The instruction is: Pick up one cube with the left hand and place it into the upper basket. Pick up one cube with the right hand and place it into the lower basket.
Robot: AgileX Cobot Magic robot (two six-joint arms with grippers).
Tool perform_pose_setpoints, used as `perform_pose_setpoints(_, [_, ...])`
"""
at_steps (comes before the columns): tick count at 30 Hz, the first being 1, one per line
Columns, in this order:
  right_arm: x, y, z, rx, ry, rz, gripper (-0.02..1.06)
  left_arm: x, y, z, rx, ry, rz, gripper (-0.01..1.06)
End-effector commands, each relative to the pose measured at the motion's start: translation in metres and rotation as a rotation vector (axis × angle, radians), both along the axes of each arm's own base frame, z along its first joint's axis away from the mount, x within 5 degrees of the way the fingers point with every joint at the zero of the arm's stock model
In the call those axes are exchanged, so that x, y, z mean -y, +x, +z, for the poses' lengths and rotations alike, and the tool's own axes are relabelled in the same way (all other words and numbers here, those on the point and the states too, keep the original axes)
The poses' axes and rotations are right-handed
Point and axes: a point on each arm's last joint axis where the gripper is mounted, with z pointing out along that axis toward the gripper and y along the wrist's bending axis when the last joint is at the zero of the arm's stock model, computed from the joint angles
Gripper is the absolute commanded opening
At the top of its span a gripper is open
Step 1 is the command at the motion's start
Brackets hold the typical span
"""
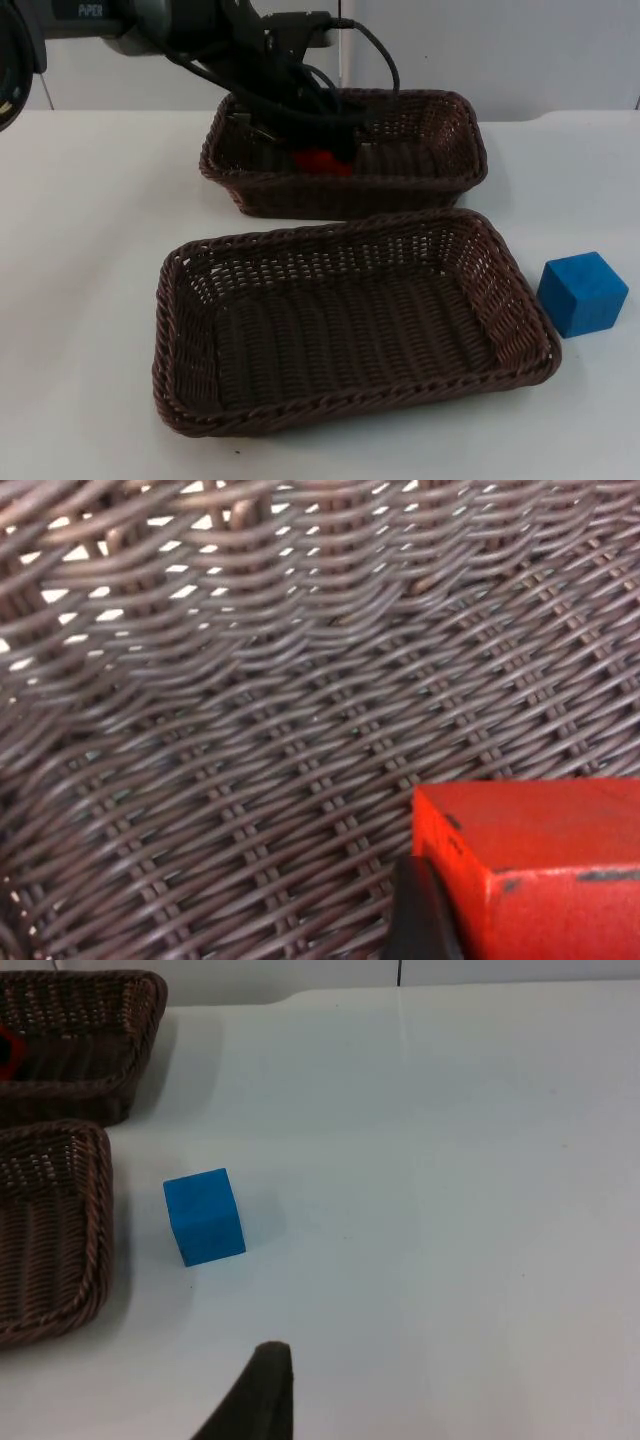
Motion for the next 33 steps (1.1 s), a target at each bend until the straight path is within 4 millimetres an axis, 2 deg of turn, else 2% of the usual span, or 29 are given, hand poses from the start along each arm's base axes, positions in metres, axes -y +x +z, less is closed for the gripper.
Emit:
perform_pose_setpoints(1, [0.000, 0.000, 0.000, 0.004, -0.003, -0.004, 1.05, 0.003, 0.001, 0.005, 0.025, -0.003, -0.003, 0.00])
perform_pose_setpoints(10, [0.000, 0.000, 0.000, 0.004, -0.003, -0.004, 1.05, 0.003, 0.000, 0.005, 0.020, -0.006, -0.003, 0.02])
perform_pose_setpoints(11, [0.000, 0.000, 0.000, 0.004, -0.003, -0.004, 1.05, 0.003, 0.000, 0.005, 0.020, -0.006, -0.003, 0.05])
perform_pose_setpoints(14, [0.000, 0.000, 0.000, 0.004, -0.003, -0.004, 1.05, 0.004, 0.000, 0.005, 0.019, -0.011, -0.001, 0.29])
perform_pose_setpoints(15, [0.000, 0.000, 0.000, 0.004, -0.003, -0.004, 1.05, 0.004, 0.000, 0.005, 0.019, -0.011, -0.001, 0.29])
perform_pose_setpoints(19, [0.000, 0.000, 0.000, 0.004, -0.003, -0.004, 1.05, 0.006, -0.001, 0.006, -0.001, -0.047, 0.010, 0.57])
perform_pose_setpoints(20, [0.000, 0.000, 0.000, 0.004, -0.003, -0.004, 1.05, 0.006, -0.001, 0.006, -0.001, -0.047, 0.010, 0.57])
perform_pose_setpoints(23, [0.000, 0.000, 0.000, 0.004, -0.003, -0.004, 1.05, 0.007, -0.001, 0.007, -0.010, -0.065, 0.015, 0.71])
perform_pose_setpoints(28, [0.000, 0.000, 0.000, 0.004, -0.003, -0.004, 1.05, 0.007, -0.002, 0.014, -0.004, -0.066, 0.011, 0.74])
perform_pose_setpoints(31, [0.000, 0.000, 0.000, 0.004, -0.003, -0.004, 1.05, 0.007, -0.002, 0.024, 0.013, -0.073, 0.010, 0.74])
perform_pose_setpoints(33, [0.000, 0.000, 0.000, 0.004, -0.003, -0.004, 1.05, 0.007, -0.002, 0.038, 0.036, -0.081, 0.009, 0.74])
